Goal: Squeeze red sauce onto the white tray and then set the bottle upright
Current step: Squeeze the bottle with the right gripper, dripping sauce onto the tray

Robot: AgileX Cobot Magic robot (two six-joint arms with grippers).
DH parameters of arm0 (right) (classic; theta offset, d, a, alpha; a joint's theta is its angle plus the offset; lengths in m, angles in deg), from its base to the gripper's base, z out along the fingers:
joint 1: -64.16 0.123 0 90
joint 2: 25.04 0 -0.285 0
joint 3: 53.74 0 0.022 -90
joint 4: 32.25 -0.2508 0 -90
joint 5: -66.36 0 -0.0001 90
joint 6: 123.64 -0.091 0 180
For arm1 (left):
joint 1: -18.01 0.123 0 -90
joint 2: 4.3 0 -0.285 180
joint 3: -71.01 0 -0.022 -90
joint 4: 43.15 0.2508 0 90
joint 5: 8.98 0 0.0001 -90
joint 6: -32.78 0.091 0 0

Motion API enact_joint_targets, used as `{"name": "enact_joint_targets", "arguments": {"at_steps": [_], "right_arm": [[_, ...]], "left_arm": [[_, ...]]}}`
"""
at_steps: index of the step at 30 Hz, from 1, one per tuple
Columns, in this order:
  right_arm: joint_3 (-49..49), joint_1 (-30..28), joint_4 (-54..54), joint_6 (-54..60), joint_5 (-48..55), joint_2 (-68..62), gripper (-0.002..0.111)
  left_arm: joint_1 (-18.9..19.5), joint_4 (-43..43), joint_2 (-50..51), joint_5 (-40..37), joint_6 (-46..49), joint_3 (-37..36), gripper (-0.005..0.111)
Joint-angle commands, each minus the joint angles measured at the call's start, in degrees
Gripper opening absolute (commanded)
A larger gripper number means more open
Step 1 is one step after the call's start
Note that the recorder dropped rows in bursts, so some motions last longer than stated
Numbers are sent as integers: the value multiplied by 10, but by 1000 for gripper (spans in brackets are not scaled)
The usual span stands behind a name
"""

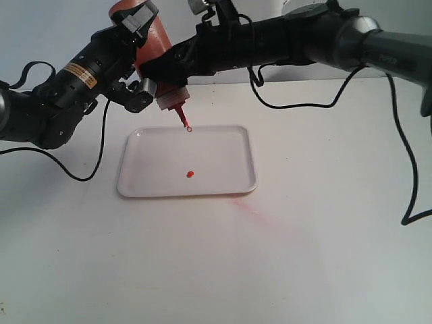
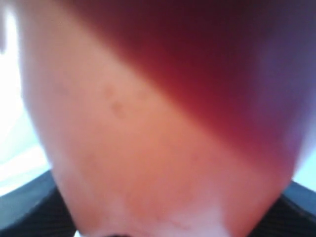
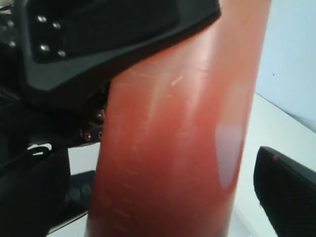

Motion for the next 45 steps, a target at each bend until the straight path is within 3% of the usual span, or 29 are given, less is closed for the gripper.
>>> {"name": "enact_joint_targets", "arguments": {"at_steps": [1, 4, 6, 7, 8, 28, 31, 33, 37, 39, 45], "right_arm": [[29, 8, 20, -29, -4, -25, 90], [29, 8, 20, -29, -20, -25, 74], [29, 8, 22, -23, -32, -25, 43], [29, 8, 34, -8, -29, -25, 15], [29, 8, 38, -5, -29, -25, -1], [29, 8, 14, -6, -38, -26, 1], [29, 8, 14, -8, -31, -26, 10], [29, 8, 15, -24, -23, -26, 27], [29, 8, 22, -35, -21, -26, 83], [29, 8, 32, -35, -24, -26, 104], [29, 8, 35, -17, 0, -26, 105]], "left_arm": [[-4, -9, -5, 19, -5, 7, 0], [-3, -9, -5, 19, -5, 7, 0], [-3, -9, -5, 19, -5, 7, 0], [-3, -9, -5, 19, -5, 7, 0], [-3, -9, -5, 19, -5, 7, 0], [-3, -9, -5, 19, -5, 7, 0], [-3, -9, -5, 19, -5, 7, 0], [-3, -9, -5, 19, -5, 7, 0], [-3, -9, -5, 19, -5, 7, 0], [-3, -9, -5, 19, -5, 7, 0], [-3, -9, -5, 19, -5, 7, 0]]}}
